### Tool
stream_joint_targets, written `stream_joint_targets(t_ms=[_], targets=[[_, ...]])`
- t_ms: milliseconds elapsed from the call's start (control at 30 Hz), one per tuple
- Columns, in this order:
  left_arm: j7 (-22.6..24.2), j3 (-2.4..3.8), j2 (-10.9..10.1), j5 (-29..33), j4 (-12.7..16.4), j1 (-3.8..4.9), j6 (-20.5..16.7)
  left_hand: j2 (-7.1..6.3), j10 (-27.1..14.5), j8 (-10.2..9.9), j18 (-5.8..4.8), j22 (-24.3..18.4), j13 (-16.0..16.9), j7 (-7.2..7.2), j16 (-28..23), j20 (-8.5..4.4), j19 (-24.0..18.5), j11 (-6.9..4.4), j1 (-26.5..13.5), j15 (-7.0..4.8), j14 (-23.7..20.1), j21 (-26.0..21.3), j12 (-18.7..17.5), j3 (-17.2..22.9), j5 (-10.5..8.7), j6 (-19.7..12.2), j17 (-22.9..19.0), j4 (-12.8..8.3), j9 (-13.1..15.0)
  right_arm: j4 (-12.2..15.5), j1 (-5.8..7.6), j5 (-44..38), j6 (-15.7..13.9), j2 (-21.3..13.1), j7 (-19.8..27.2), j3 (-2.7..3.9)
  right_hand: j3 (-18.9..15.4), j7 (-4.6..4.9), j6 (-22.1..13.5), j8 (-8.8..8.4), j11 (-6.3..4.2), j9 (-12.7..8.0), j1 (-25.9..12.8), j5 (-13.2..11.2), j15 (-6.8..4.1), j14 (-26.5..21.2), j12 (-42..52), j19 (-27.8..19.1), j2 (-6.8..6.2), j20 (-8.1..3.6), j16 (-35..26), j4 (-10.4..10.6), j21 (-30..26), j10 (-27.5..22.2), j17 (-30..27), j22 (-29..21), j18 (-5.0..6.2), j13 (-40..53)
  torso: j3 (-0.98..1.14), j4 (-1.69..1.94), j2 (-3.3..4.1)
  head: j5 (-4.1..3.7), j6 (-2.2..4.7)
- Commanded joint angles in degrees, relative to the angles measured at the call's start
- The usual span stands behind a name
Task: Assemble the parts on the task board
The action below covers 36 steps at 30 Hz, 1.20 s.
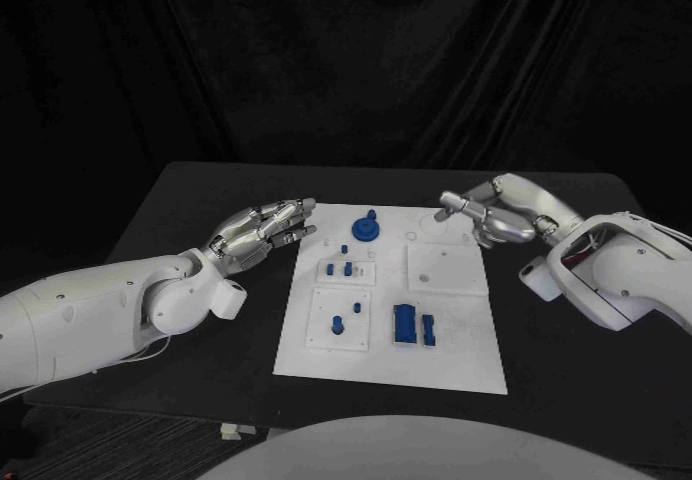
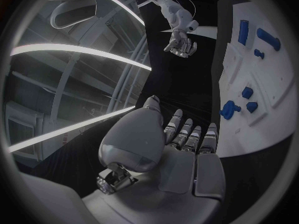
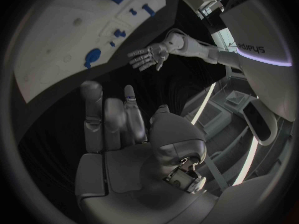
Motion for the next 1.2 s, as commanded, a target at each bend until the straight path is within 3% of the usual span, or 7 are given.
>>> stream_joint_targets(t_ms=[33,100,133,300,433,667,1200], targets=[[10.78,0.05,0.37,-5.37,0.53,0.04,-8.1,-0.38,-0.27,0.17,-0.02,-0.82,0.02,-0.19,-0.77,-1.35,-0.48,-1.3,-0.93,-1.16,-0.3,-0.61,0.04,-0.82,-1.86,0.33,-0.22,-0.06,0.08,-1.92,-0.18,20.96,-3.91,0.69,14.83,-0.08,-0.94,0.16,-8.44,0.54,9.06,-2.12,1.72,-0.45,9.35,-21.38,-35.29,-16.28,-0.28,5.36,-28.46,0.03,-18.83,-26.9,-17.78,-10.91,-2.94,-18.88,0.06,-0.09,-0.15,-0.1,-0.01],[12.26,0.05,0.6,-7.0,0.61,0.05,-10.72,-0.9,-1.04,-1.36,-0.05,-1.39,-0.14,-1.11,-2.1,-3.03,-0.9,-2.88,-1.93,-2.73,-0.83,-0.96,-1.38,-1.77,-4.79,-1.56,-0.54,-0.06,-0.21,-2.72,-0.73,23.99,-1.67,0.9,17.05,-0.08,-1.42,-0.5,-11.89,-1.51,11.88,1.12,2.96,-1.42,12.83,-24.7,-42.46,-21.75,-1.44,8.6,-35.17,-0.21,-25.3,-29.79,-22.2,-16.61,-4.87,-26.82,0.1,-0.19,-0.33,-0.01,-0.01],[13.75,0.05,0.8,-8.93,0.72,0.05,-13.7,-1.78,-1.95,-3.34,-0.27,-1.65,-0.29,-4.72,-3.04,-4.78,-1.05,-4.03,-2.59,-4.38,-1.07,-1.11,-2.86,-2.56,-6.91,-4.39,-0.8,-0.07,-0.5,-3.42,-1.4,26.24,-0.12,1.02,19.05,-0.08,-0.93,-6.69,-36.29,-3.7,8.98,-3.25,4.31,-1.8,11.07,-55.76,-54.79,-52.03,-1.26,9.36,-52.06,-0.16,-27.83,-50.98,-31.46,-46.87,-5.41,-37.57,0.15,-0.31,-0.51,0.09,-0.01],[16.64,0.05,0.92,-12.73,1.12,0.06,-19.88,-7.53,-4.66,-10.35,0.43,-2.74,-0.98,-13.4,-3.04,-9.68,-1.54,-18.33,-7.51,-10.4,-1.07,-1.67,-9.41,-0.32,-14.4,-9.45,-0.8,-0.06,-1.3,-5.5,-3.26,30.55,3.01,1.61,24.38,-0.09,-0.78,-11.96,-46.5,-4.81,0.76,-3.97,5.52,-1.88,9.47,-67.59,-59.9,-61.88,-1.02,11.69,-56.91,0.04,-30.56,-62.28,-36.71,-63.54,-5.18,-54.06,0.36,-0.46,-0.99,-0.01,-0.01],[17.21,0.05,1.18,-13.85,1.05,0.06,-21.34,-7.73,-4.74,-11.14,0.38,-2.8,-1.05,-13.38,-3.04,-8.92,-1.56,-18.28,-8.22,-9.76,-1.07,-1.7,-9.9,0.91,-14.33,-9.5,-0.8,0.01,-1.36,-6.14,-4.11,31.7,4.19,1.92,25.71,-0.09,-0.5,-10.96,-46.01,-4.74,1.22,-3.9,6.04,-1.68,9.77,-67.87,-59.37,-61.9,-0.55,11.64,-56.9,0.05,-30.59,-62.71,-36.93,-64.16,-4.93,-55.83,0.38,-0.47,-0.94,-0.28,-0.01],[1.32,0.85,1.45,-8.42,1.5,-0.2,-18.55,-12.66,-4.82,-13.53,-3.63,-3.25,-2.18,-6.63,-3.04,-14.36,-1.75,-14.57,-38.39,-8.59,-1.07,-1.88,-13.04,6.69,-18.49,-13.95,-0.8,-7.16,-2.81,-6.56,-4.72,28.72,-0.27,3.39,19.8,1.02,19.24,-6.34,-61.13,-6.57,-1.73,-5.78,-37.76,-12.71,1.2,-68.82,-64.49,-62.26,-15.83,-5.05,-58.01,-16.53,-30.97,-65.42,-37.69,-67.69,-9.44,-65.25,0.24,-0.74,-1.17,-0.2,1.37],[-4.13,8.75,6.02,2.0,6.15,-2.23,-44.3,-12.66,-4.82,-13.53,-9.74,-3.25,-2.18,-6.63,-3.04,-14.36,-1.75,-9.53,-57.5,-8.59,-1.07,-1.88,-17.25,14.08,-23.95,-20.01,-0.8,-11.75,-2.81,-11.67,-12.26,50.51,-12.65,15.93,17.23,10.51,24.74,-6.34,-61.13,-6.57,-1.73,-5.78,-50.73,-12.71,1.2,-68.82,-64.49,-62.26,-15.83,-5.05,-58.01,-16.53,-30.97,-65.42,-37.69,-67.69,-9.44,-65.25,-0.28,-3.82,-4.18,-1.41,13.12]])
